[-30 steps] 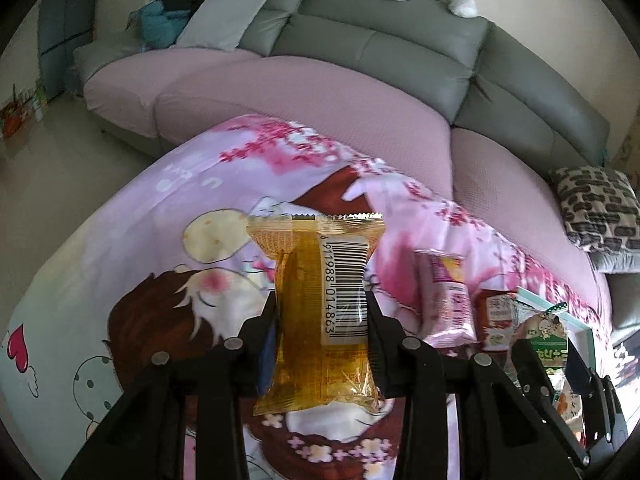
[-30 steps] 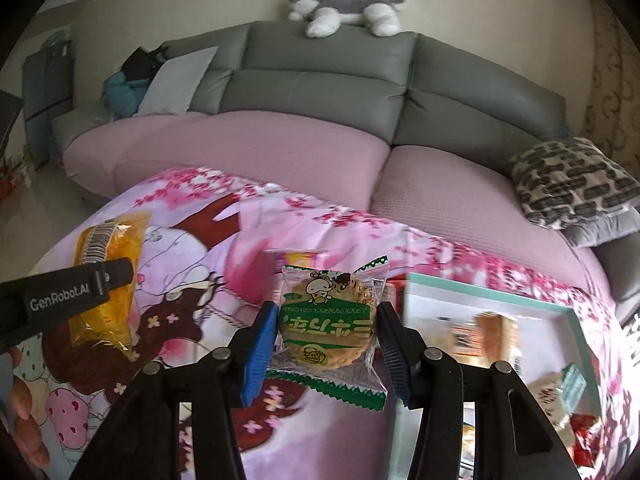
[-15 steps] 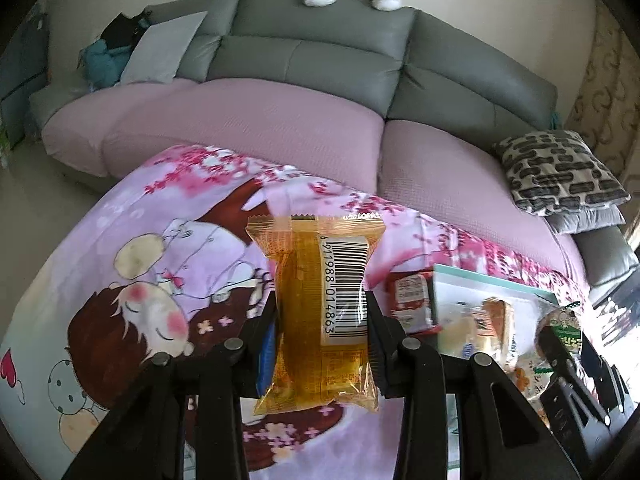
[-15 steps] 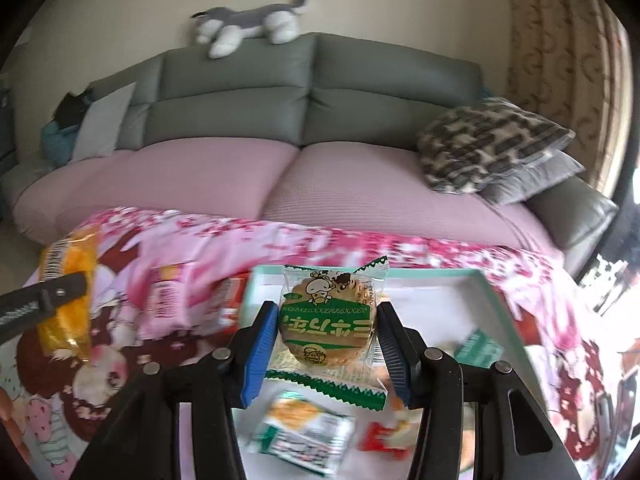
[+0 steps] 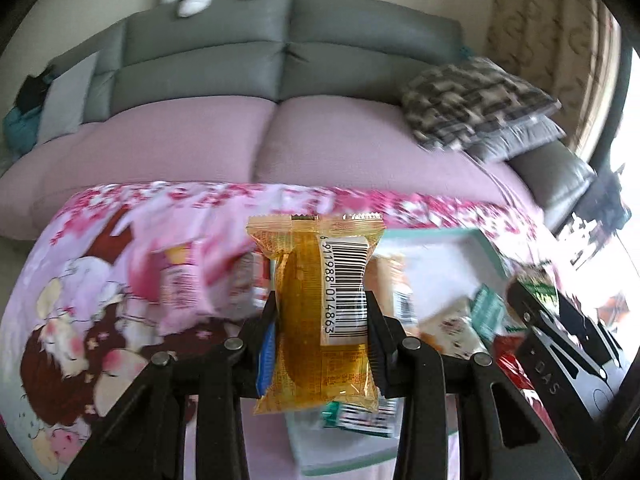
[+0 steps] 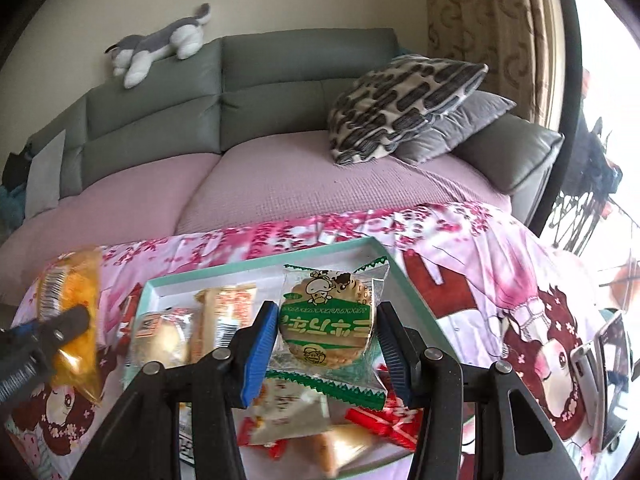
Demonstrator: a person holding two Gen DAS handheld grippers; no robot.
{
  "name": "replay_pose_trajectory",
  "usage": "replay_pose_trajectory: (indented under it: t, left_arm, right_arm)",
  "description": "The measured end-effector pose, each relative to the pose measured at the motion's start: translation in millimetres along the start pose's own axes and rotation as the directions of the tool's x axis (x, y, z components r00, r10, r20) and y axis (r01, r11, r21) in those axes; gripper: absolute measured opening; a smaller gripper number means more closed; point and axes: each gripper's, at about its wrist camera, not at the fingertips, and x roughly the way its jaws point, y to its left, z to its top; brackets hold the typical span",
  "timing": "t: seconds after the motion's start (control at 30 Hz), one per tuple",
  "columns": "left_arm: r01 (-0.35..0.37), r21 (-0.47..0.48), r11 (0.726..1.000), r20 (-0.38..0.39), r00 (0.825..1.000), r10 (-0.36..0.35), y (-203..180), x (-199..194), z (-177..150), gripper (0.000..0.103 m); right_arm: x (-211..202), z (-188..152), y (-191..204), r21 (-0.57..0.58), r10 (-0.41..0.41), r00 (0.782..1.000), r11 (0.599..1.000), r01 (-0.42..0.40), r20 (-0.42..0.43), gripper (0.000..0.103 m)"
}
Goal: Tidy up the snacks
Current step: 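Carry the yellow cake pack and green-label cookie over the tray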
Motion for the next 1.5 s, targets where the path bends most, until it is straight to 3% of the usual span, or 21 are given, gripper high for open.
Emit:
replay_pose_trajectory:
  t: [0.6,1.5]
  left_arm:
    - [-0.02,0.107,0.994,-0.059,0.998,0.027,-56,31,-10,0.04]
    - [-0.017,0.075,0.997,-0.05,0.999,0.021,-57,59,-12,0.04]
  right_arm:
    - [18,-5,-39,0.089,0.031,0.999,0.996,-0.028,-0.04,0.053]
    - [55,-13,-34,0.081,0.034,0.995,0.996,-0.026,-0.097,0.053]
